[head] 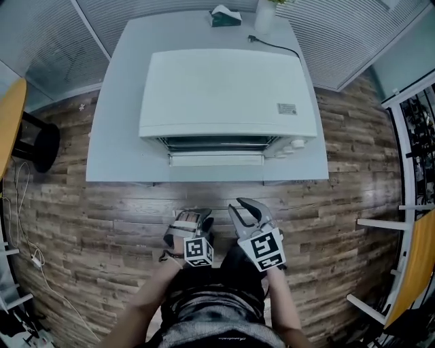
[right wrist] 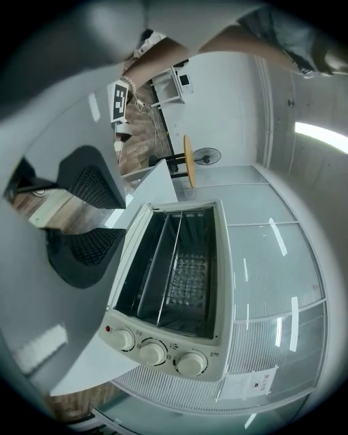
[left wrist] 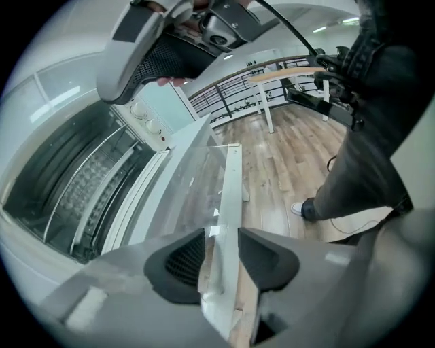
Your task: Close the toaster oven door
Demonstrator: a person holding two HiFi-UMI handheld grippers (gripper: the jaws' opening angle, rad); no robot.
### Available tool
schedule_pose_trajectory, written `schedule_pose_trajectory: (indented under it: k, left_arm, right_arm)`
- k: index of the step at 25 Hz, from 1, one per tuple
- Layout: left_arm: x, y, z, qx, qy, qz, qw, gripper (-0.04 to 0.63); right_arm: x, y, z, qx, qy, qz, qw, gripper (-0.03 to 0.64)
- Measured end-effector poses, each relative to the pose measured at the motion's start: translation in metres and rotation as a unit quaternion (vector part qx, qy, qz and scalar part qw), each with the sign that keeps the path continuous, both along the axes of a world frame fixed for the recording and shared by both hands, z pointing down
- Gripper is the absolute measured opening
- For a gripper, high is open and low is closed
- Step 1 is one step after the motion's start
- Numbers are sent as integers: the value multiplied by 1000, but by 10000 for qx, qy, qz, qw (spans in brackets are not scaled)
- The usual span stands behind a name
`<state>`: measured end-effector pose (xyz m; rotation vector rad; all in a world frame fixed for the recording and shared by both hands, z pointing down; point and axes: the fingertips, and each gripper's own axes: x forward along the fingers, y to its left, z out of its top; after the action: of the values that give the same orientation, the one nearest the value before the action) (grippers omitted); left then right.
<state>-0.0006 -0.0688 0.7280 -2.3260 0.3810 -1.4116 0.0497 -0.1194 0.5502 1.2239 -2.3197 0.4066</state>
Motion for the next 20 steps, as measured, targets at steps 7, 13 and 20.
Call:
schedule_pose_trajectory:
  k: [7,13,20]
  left_arm:
    - [0,9,13,97,-274,168,9994,155]
    - [0,2,14,535,-399,151,9977,133]
    - [-1,5,18,576,-614,128,9964,130]
  right_arm:
    - [-13,-5,10,-66,2,-496,9987,89]
    - [-13,-2,20,-185,-51,-674,9975,89]
    - [-8,-1,27,-235,-19,-787,9966,89]
